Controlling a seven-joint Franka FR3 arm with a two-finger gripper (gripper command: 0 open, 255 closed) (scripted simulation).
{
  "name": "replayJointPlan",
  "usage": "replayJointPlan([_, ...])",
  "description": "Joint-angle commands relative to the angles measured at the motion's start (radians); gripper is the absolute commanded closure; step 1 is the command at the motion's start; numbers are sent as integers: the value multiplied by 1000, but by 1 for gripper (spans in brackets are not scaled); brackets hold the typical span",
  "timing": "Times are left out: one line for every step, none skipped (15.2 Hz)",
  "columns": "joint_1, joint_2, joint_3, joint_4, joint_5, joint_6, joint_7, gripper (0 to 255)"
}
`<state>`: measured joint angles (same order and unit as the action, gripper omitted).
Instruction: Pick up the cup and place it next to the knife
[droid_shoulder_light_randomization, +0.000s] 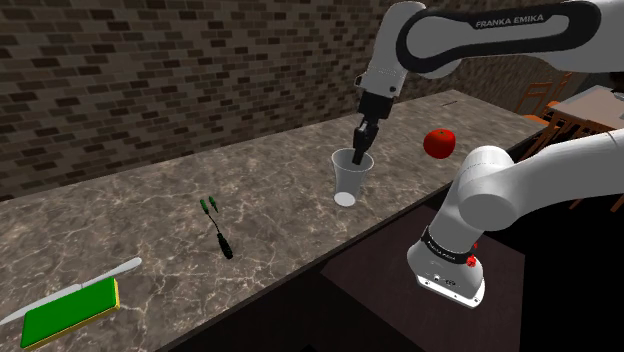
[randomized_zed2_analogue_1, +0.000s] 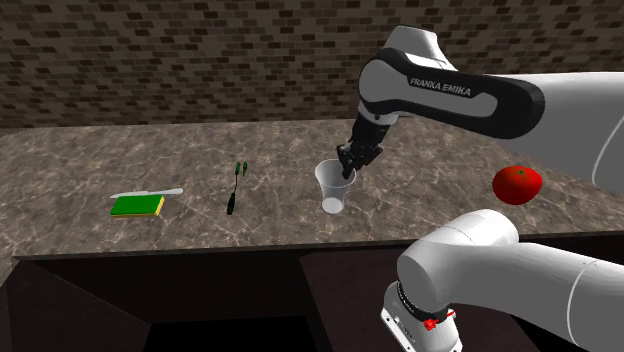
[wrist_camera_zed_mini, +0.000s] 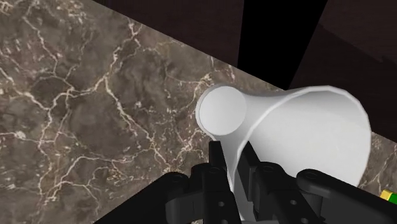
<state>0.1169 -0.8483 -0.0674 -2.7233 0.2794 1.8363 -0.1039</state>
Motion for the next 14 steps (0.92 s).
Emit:
replayJointPlan([0,-5,-1,25,-3,-29,8,255])
replayJointPlan([0,-6,-1,37,-4,-42,12,255])
replayJointPlan([0,-7,-1,50,-5,-55,16,255])
replayJointPlan([0,-7,-1,63,-6,-68,19,255])
replayJointPlan([0,-8,-1,76,-7,-81,23,255])
replayJointPlan([0,-8,-2,89,-8,-94,27,255])
replayJointPlan([0,-8,-2,102,-8,-106,30,255])
replayJointPlan([0,-8,-2,116,-9,-119,34,255])
replayJointPlan([1,-7,-2,129,-10,-131,38,255])
replayJointPlan([1,-6,-3,143,-10,-144,41,255])
replayJointPlan([1,-5,-3,157,-11,-156,45,255])
replayJointPlan([2,-4,-3,171,-11,-168,48,255])
replayJointPlan([2,-2,-3,185,-12,-180,52,255])
replayJointPlan([3,0,-4,199,-12,-192,55,255])
